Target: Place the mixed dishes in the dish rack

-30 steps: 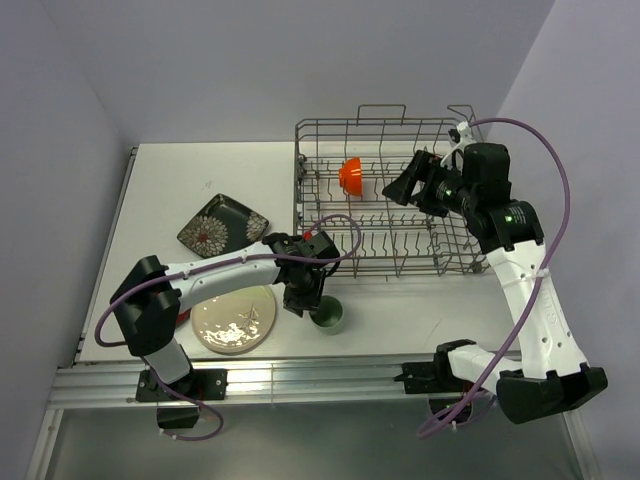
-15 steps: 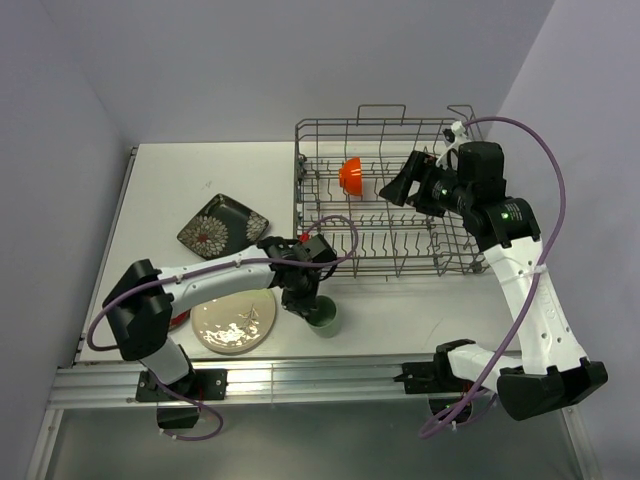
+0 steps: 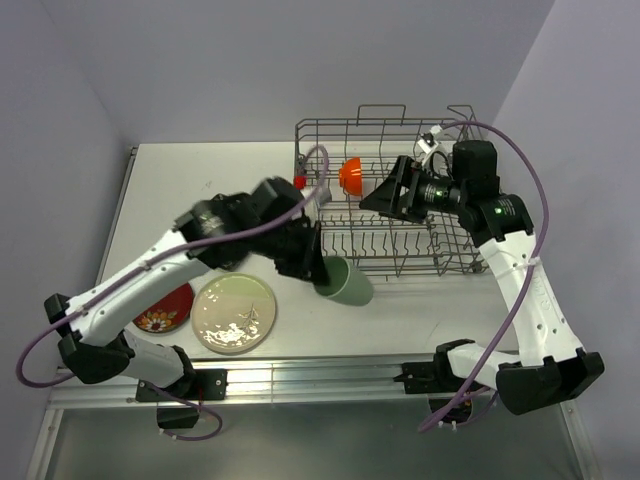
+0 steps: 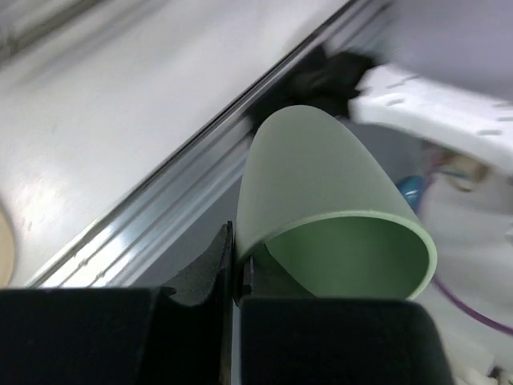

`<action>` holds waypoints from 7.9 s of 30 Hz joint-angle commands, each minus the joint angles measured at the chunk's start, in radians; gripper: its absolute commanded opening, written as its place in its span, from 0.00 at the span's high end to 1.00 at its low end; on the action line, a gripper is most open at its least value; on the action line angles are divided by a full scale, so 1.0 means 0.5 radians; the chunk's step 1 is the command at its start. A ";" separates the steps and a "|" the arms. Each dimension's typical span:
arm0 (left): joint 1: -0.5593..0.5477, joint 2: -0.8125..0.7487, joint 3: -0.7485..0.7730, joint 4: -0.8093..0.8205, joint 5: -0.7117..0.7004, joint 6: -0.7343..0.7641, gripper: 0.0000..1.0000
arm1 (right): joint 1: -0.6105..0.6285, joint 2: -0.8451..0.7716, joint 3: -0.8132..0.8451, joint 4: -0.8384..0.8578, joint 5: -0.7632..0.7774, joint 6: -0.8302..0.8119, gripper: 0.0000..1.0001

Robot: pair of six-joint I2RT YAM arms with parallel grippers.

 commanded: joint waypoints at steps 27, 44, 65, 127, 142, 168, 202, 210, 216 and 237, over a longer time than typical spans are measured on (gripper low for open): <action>0.827 -0.389 -0.118 1.249 1.275 -0.490 1.00 | 0.329 -0.111 -0.683 3.276 -1.039 2.351 0.11; 0.925 -0.459 -0.290 1.572 1.373 -0.705 1.00 | 0.360 -0.117 -0.612 3.095 -0.904 2.213 0.14; 1.293 -0.358 -0.085 0.385 0.661 -0.289 0.04 | 0.388 -0.004 -0.094 2.001 -0.837 1.429 1.00; 1.462 -0.634 -0.885 -0.198 -0.366 -0.242 0.07 | 0.532 2.076 1.894 -0.457 1.339 -0.444 1.00; 1.462 -0.594 -0.885 -0.189 -0.351 -0.224 0.07 | 0.572 1.853 1.781 -0.301 1.449 -0.474 1.00; 1.462 -0.650 -0.950 -0.167 -0.302 -0.261 0.07 | 0.608 1.997 1.824 -0.405 1.437 -0.502 1.00; 1.422 -0.711 -1.115 -0.189 -0.289 -0.405 0.06 | 0.581 2.107 1.922 -0.105 1.326 -0.520 0.00; 1.392 -0.619 -1.155 -0.091 -0.427 -0.387 0.07 | 0.587 1.586 1.640 -0.111 1.250 -0.395 0.00; 1.410 -0.325 -0.968 -0.005 -0.746 -0.298 0.07 | 0.618 0.982 1.064 -0.169 1.020 -0.321 0.00; 1.760 0.470 -0.934 0.593 -0.428 -0.537 0.22 | 0.615 -0.206 0.511 -0.558 1.142 -0.244 0.00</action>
